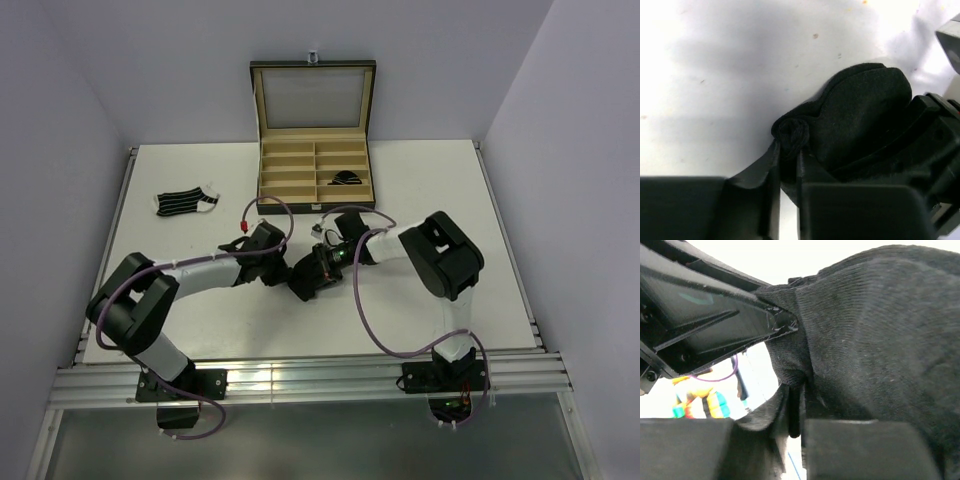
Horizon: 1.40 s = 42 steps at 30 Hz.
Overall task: Roll the socks
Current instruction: Roll the sock at the center of the board.
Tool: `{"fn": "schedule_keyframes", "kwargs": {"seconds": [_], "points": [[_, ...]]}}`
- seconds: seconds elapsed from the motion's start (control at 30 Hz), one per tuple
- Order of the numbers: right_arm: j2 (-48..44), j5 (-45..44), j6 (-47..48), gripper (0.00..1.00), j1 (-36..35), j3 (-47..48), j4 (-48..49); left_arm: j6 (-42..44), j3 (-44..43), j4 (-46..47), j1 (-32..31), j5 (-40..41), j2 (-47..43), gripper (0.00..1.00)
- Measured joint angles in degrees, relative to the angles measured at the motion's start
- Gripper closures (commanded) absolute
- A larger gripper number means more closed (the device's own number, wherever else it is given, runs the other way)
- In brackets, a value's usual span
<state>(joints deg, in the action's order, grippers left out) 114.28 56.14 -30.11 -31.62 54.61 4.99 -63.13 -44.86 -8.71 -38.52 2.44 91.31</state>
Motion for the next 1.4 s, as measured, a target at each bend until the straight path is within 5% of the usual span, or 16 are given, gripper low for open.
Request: {"fn": "schedule_keyframes", "kwargs": {"seconds": [0.17, 0.27, 0.57, 0.8, 1.4], "points": [[-6.58, -8.76, 1.64, 0.55, -0.04, -3.34, -0.66, 1.62, -3.91, -1.84, -0.22, -0.52, 2.86, 0.98], [-13.00, -17.09, 4.00, 0.46, -0.79, -5.84, -2.16, 2.80, -5.92, -3.10, -0.22, -0.85, 4.26, 1.00], [-29.99, -50.51, 11.02, 0.43, -14.75, -11.30, -1.99, 6.58, -11.02, -6.97, -0.22, -1.66, 7.58, 1.00], [-30.49, -69.13, 16.55, 0.43, -27.52, -11.52, -0.20, 8.20, -13.07, -8.79, -0.20, -2.19, 8.79, 1.00], [-19.98, -75.34, 18.69, 0.46, -30.42, -9.49, -0.33, 9.49, -14.73, -10.08, -0.20, -2.86, 9.90, 0.99]]}}
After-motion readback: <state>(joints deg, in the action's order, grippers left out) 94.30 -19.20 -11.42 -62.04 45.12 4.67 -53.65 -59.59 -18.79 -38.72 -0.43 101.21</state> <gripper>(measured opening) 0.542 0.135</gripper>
